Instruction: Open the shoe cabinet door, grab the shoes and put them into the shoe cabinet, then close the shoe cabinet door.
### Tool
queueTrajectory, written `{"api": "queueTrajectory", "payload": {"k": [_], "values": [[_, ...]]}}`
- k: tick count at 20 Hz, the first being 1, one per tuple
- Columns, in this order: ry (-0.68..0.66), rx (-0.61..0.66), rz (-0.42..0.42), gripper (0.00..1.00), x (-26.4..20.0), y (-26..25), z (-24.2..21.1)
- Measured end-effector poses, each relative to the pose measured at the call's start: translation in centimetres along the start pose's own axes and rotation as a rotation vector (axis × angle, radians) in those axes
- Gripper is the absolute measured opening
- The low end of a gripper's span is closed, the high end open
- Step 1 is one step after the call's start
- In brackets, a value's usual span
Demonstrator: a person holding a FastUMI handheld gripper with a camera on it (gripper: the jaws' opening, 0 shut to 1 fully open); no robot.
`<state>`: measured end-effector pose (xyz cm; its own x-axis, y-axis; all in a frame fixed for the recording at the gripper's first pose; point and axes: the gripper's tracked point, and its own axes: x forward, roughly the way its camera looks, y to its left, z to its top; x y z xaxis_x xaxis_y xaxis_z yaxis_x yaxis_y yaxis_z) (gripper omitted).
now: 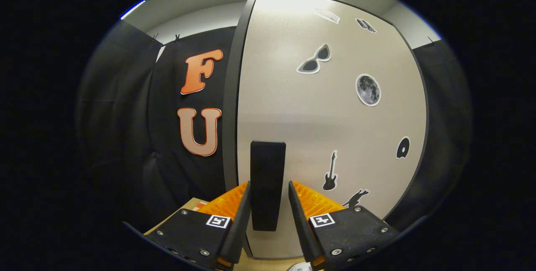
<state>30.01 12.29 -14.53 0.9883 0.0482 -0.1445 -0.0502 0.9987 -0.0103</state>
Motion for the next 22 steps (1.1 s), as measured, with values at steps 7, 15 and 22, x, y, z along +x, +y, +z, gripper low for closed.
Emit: {"api": "queueTrajectory", "payload": {"k": [7,15,22], "values": [[0.009,0.023,0.001,0.37,0.2,0.4,-0.2],[0.019,0.015,-0.004,0.33,-1.1,0.2,-0.1],[0.014,0.014,-0.031,0.33,-3.8,-0.7,-0.2]]}}
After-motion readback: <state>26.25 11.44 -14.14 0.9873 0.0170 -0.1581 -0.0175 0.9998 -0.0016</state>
